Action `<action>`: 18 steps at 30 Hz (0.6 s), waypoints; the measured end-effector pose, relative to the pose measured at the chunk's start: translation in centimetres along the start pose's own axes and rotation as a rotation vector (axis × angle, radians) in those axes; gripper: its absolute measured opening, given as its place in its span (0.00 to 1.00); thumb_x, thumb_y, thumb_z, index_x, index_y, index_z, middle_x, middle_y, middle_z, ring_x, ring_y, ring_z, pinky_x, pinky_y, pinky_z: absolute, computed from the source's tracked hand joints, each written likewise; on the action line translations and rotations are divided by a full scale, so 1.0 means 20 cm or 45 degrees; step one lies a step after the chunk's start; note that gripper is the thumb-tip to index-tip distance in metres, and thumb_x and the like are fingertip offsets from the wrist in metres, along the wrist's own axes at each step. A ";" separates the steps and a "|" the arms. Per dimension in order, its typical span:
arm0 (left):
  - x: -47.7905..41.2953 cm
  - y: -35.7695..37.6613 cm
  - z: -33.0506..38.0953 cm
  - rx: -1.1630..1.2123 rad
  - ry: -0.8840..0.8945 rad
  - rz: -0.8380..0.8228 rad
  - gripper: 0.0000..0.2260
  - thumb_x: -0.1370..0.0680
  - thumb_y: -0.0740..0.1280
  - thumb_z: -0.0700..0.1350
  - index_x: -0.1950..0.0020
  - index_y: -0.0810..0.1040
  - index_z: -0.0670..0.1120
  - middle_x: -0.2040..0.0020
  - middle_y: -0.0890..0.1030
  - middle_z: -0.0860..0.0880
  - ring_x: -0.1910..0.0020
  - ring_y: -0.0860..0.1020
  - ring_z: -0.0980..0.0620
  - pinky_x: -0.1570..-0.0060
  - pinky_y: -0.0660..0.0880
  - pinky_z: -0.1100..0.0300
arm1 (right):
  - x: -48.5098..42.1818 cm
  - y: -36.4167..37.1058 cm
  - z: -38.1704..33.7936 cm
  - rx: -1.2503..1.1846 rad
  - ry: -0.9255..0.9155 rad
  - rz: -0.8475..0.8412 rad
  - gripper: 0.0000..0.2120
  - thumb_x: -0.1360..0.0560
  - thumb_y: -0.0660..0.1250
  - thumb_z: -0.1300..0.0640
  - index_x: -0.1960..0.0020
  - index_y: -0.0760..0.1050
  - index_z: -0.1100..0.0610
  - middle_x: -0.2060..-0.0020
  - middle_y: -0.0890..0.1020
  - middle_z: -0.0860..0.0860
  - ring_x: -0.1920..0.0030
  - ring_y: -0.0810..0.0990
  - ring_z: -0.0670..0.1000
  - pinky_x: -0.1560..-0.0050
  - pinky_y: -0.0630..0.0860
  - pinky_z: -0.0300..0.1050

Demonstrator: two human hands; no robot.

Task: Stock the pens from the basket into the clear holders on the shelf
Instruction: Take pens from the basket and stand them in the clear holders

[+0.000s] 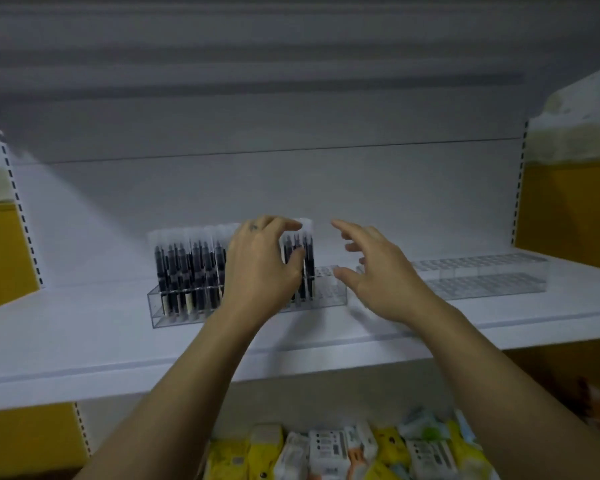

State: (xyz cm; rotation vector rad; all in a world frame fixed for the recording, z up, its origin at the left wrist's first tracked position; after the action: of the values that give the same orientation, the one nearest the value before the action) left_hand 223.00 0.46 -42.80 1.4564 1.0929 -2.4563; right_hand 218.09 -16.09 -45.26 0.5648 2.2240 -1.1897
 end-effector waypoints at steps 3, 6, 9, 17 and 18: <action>0.14 0.00 0.03 -0.001 0.039 -0.039 0.15 0.24 0.68 0.48 0.37 0.76 0.52 0.38 0.76 0.53 0.36 0.69 0.52 0.35 0.60 0.57 | 0.13 -0.02 -0.03 0.019 0.009 0.019 0.31 0.23 0.68 0.55 0.25 0.59 0.41 0.33 0.68 0.45 0.35 0.70 0.47 0.34 0.71 0.48; 0.30 0.01 0.05 0.000 0.058 -0.068 0.15 0.24 0.68 0.49 0.38 0.76 0.51 0.40 0.76 0.53 0.38 0.70 0.51 0.38 0.62 0.57 | 0.29 -0.01 -0.04 0.020 0.018 0.021 0.30 0.24 0.69 0.54 0.26 0.61 0.41 0.32 0.67 0.44 0.33 0.69 0.46 0.33 0.70 0.49; 0.45 0.04 0.06 0.020 0.050 -0.110 0.14 0.24 0.68 0.49 0.39 0.77 0.51 0.41 0.76 0.53 0.39 0.70 0.50 0.40 0.64 0.56 | 0.45 0.04 -0.04 0.048 0.046 0.006 0.29 0.25 0.70 0.53 0.28 0.63 0.42 0.33 0.68 0.44 0.34 0.70 0.46 0.35 0.71 0.47; 0.95 0.24 0.02 0.052 0.035 -0.341 0.14 0.23 0.67 0.51 0.38 0.76 0.51 0.44 0.76 0.51 0.42 0.72 0.50 0.42 0.69 0.53 | 0.92 0.29 0.11 0.111 0.188 -0.164 0.26 0.25 0.70 0.54 0.29 0.66 0.47 0.36 0.69 0.47 0.37 0.72 0.49 0.40 0.72 0.46; 1.02 0.28 0.00 0.056 0.012 -0.386 0.14 0.23 0.67 0.51 0.38 0.76 0.51 0.43 0.76 0.51 0.41 0.72 0.49 0.41 0.69 0.53 | 0.98 0.33 0.15 0.129 0.241 -0.207 0.26 0.24 0.69 0.53 0.29 0.65 0.47 0.35 0.69 0.47 0.36 0.71 0.49 0.39 0.72 0.46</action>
State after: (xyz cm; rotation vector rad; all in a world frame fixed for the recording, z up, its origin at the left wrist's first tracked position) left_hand 214.12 1.83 -61.99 1.4059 1.3603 -2.6895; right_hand 207.86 -13.13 -63.34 0.5660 2.4170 -1.3891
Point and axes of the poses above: each hand's wrist, its own x-axis away from the middle knuckle, its own y-axis out of the palm, z = x × y, the point moved 3 cm from there along -x, towards the middle knuckle
